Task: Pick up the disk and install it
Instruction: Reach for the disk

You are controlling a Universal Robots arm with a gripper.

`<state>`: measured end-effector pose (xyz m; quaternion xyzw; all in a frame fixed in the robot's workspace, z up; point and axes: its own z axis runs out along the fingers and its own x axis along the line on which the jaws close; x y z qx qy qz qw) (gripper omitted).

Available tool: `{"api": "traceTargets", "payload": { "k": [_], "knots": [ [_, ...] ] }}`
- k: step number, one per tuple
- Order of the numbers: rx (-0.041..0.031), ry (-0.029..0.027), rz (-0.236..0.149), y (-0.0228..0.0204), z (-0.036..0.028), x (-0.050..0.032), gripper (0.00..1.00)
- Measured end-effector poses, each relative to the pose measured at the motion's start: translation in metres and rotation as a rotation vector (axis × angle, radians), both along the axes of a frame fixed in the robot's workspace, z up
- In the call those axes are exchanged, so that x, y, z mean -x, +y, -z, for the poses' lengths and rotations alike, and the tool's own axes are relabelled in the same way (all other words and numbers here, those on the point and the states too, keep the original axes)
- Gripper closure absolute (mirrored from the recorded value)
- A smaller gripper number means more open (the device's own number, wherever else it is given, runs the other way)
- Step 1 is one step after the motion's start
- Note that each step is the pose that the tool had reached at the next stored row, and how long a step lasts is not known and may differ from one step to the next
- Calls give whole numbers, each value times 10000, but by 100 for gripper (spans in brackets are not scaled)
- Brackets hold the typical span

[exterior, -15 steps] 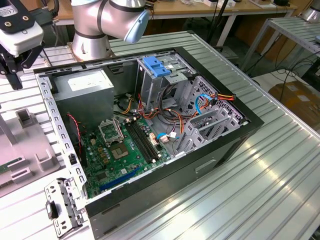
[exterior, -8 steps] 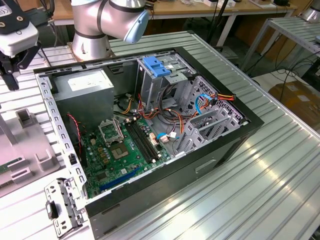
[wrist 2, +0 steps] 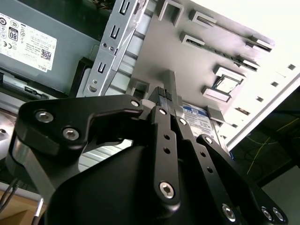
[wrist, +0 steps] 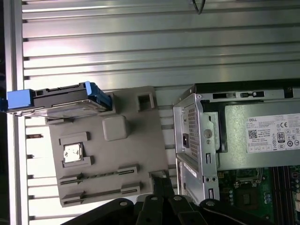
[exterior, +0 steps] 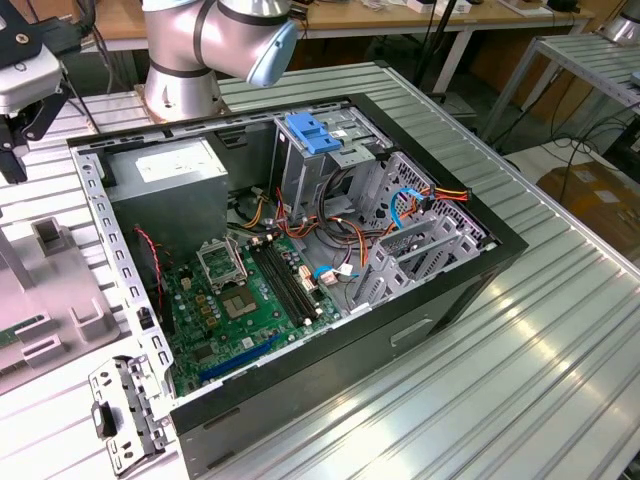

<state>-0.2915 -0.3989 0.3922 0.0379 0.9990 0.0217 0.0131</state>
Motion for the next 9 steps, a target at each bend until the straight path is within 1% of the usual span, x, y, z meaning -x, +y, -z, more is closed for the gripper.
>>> {"api": "traceTargets", "payload": {
  "k": [9],
  "knots": [
    [0,0,0,0,4,97,89]
  ]
}}
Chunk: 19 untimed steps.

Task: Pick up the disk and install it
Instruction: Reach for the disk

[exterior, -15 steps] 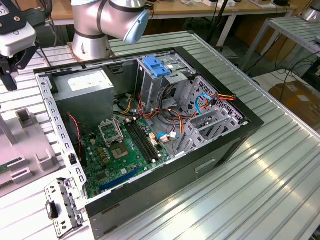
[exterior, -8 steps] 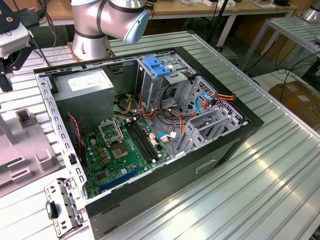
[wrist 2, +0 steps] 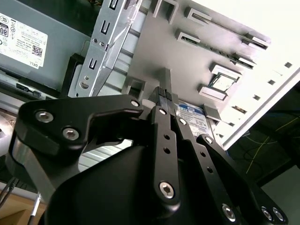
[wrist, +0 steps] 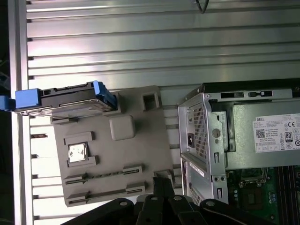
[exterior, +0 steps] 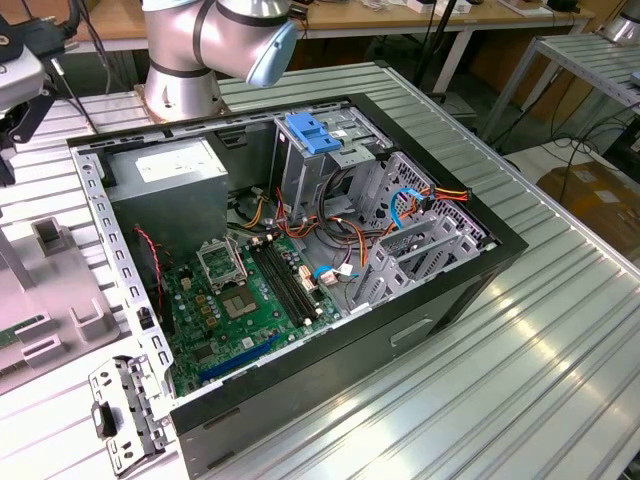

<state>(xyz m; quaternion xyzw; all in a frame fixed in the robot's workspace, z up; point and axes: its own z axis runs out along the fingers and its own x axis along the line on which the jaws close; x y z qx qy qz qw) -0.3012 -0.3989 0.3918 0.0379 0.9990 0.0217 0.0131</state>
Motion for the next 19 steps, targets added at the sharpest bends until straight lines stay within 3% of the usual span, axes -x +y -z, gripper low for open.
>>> {"api": "traceTargets", "payload": {
  "k": [12,13,19],
  "knots": [
    [0,0,0,0,45,165,89],
    [0,0,0,7,63,227,89],
    [-1,-1,-1,18,80,286,89]
  ]
}}
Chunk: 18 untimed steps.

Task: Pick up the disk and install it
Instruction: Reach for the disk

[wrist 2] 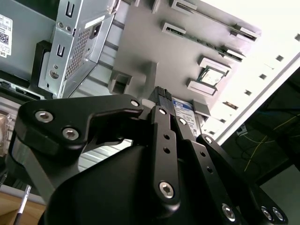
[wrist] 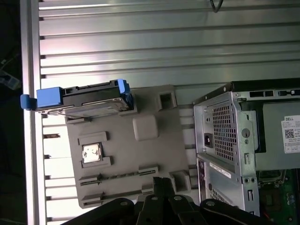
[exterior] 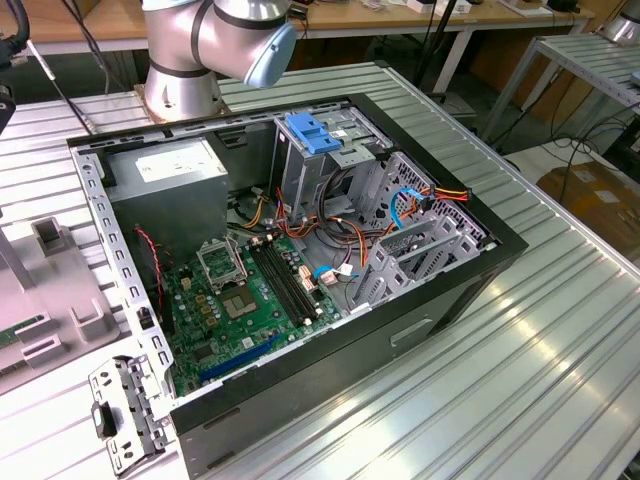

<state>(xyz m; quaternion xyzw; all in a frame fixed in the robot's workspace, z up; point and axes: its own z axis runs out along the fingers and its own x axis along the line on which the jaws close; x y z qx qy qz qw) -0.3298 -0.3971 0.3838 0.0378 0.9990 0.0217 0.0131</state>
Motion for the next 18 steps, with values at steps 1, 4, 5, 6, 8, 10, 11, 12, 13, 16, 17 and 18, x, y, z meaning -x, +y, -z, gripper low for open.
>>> {"api": "traceTargets", "payload": {
  "k": [1,4,5,6,8,10,11,12,13,16,17,18],
  "knots": [
    [0,0,1,3,3,11,89],
    [1,1,1,14,11,45,89],
    [1,1,1,20,17,67,89],
    [-1,-1,1,24,23,84,89],
    [1,1,0,29,28,103,89],
    [0,1,1,36,36,126,89],
    [1,1,0,42,42,148,89],
    [0,0,1,47,48,166,89],
    [0,-1,0,50,52,175,89],
    [0,0,1,66,63,207,89],
    [1,1,1,74,68,221,89],
    [1,1,1,82,73,235,89]
  ]
}}
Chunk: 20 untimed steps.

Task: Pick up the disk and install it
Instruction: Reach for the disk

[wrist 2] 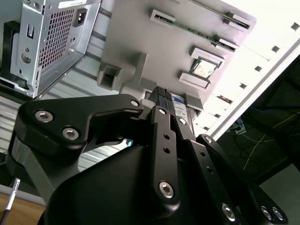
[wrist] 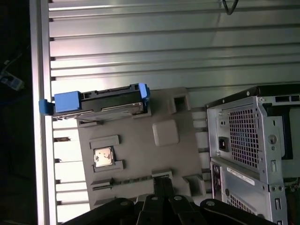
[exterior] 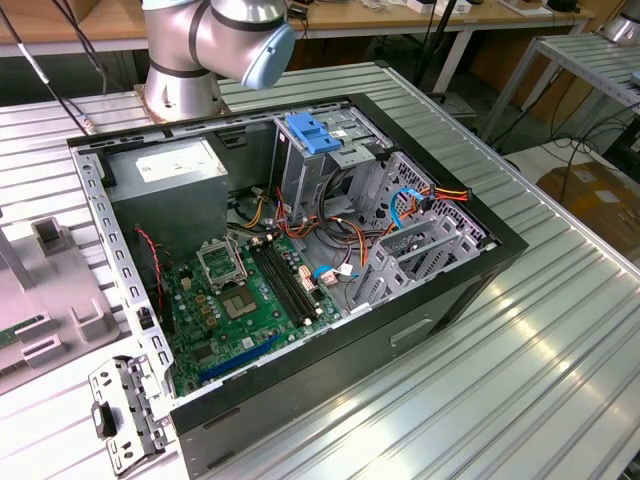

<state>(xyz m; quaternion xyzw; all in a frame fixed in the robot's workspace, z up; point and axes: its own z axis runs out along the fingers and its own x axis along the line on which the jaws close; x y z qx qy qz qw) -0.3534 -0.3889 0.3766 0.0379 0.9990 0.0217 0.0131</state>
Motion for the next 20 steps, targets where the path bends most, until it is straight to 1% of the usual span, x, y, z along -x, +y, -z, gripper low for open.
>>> {"api": "traceTargets", "payload": {
  "k": [3,7,11,12,13,14,16,18,19,20],
  "knots": [
    [0,0,0,28,15,43,89],
    [0,0,-1,47,26,69,89],
    [-1,-1,-1,89,44,107,89],
    [0,0,-11,105,51,116,89],
    [0,1,-76,125,57,124,89],
    [-1,-2,-330,135,63,125,89],
    [1,1,-604,144,66,126,89],
    [11,-1,-761,158,73,136,89],
    [31,1,-810,164,73,140,89],
    [84,4,-875,170,73,143,89]
  ]
}}
